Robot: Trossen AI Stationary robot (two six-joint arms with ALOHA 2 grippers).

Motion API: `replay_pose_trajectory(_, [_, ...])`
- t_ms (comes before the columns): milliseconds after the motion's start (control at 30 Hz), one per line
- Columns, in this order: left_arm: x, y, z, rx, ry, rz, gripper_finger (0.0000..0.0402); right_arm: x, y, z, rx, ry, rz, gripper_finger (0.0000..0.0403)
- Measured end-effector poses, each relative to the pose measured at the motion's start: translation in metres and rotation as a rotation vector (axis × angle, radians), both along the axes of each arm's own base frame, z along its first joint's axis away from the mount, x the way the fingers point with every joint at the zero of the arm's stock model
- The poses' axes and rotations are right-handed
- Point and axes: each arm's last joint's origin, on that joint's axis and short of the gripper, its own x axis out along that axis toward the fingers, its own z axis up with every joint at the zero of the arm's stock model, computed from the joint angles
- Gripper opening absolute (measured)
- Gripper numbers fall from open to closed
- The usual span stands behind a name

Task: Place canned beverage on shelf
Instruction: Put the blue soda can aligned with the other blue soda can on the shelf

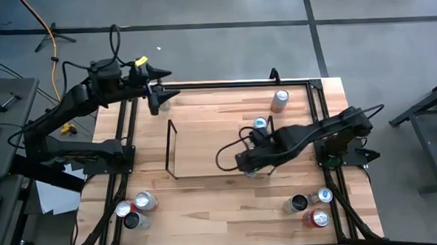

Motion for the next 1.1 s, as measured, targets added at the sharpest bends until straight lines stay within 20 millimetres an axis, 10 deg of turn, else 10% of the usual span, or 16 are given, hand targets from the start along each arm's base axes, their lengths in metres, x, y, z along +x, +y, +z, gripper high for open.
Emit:
replay_pose_trajectory(800, [-0.004,-0.002,0.007,0.033,-0.060,-0.002,0.0314,0.036,0.018,-0.075,-0.207,0.154,-0.216,0.0211])
replay_pose_trajectory(1100, [-0.003,-0.002,0.010,0.031,-0.092,0.000,0.0314,0.043,0.020,-0.091,-0.250,0.171,-0.226,0.0279])
